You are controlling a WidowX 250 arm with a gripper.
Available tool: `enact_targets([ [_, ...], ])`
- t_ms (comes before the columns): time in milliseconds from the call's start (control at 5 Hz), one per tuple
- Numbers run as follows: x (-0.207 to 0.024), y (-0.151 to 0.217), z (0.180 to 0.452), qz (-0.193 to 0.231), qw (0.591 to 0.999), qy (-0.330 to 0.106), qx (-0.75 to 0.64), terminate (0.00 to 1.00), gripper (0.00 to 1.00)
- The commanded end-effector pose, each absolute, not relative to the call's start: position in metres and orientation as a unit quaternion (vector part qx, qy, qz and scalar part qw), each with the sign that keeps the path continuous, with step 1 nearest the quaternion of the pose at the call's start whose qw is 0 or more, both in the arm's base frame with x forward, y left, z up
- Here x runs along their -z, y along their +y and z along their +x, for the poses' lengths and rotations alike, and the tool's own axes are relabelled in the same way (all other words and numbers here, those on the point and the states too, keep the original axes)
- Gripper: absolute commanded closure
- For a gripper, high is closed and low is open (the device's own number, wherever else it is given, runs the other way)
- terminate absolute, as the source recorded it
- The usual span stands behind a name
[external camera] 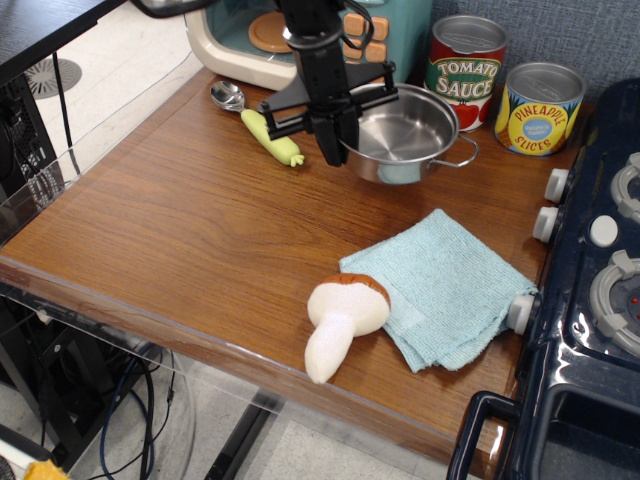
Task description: Move the silver pot so that it's directly in front of the canned goods.
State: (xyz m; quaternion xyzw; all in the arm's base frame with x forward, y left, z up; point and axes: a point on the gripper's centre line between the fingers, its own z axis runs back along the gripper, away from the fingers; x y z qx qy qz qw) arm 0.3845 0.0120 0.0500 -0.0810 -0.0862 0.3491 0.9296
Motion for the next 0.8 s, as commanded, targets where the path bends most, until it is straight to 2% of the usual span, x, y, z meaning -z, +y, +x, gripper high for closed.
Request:
enact_targets([
  [0,-0.0483,-0.0063,0.3979,-0.077,0.937,-0.105,-0.325,0.0,1.0],
  [200,-0.0406,-0.0096,0.4002,-0.074,0.939,-0.092,-0.323,0.0,1.0],
  [400,-0.0417,-0.0081,0.3976,-0.077,0.937,-0.09,-0.329,0.0,0.0],
  [600,-0.0446,-0.0056,0.3968,-0.076,0.937,-0.081,-0.331,0.0,0.0],
])
